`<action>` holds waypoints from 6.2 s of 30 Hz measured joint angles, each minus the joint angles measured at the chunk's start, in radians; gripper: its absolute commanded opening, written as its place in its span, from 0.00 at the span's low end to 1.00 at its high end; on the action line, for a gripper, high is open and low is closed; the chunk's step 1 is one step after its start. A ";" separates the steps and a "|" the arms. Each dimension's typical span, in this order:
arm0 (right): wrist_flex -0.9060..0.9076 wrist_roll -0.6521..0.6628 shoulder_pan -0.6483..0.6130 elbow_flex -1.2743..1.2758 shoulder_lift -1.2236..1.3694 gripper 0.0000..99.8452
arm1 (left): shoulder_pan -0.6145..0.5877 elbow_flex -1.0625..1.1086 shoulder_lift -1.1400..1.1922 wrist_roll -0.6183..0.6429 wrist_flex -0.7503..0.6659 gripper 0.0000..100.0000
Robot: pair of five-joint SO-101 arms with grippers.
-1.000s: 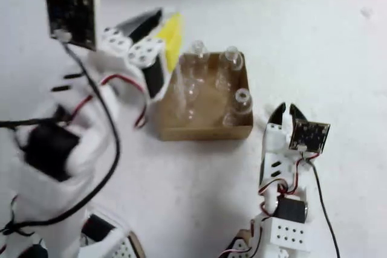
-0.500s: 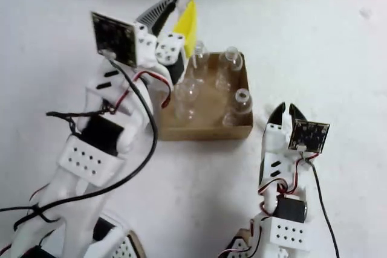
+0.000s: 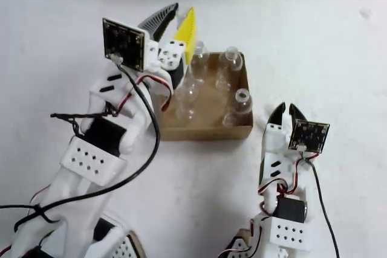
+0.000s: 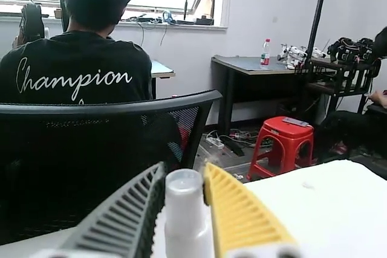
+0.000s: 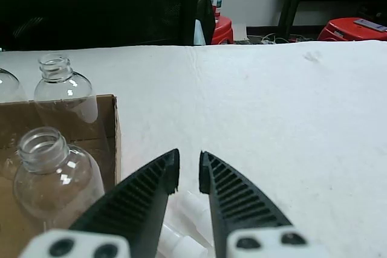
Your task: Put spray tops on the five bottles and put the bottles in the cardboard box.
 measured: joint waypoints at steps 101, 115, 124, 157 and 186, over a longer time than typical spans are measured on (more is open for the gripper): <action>0.400 0.152 -0.149 -0.348 0.000 0.05 | -0.904 0.477 -0.644 0.055 0.755 0.14; 0.891 0.308 -0.856 -1.099 0.674 0.05 | -1.114 0.772 -0.646 -0.055 0.747 0.15; 0.902 0.290 -0.961 -1.278 1.071 0.06 | -1.131 0.856 -0.646 -0.273 0.876 0.14; 0.566 0.104 -1.422 -1.585 1.935 0.22 | -1.642 0.859 -0.647 -0.354 0.736 0.14; 1.030 -0.066 -1.502 -2.219 2.220 0.23 | -1.648 0.859 -0.647 -0.353 0.735 0.14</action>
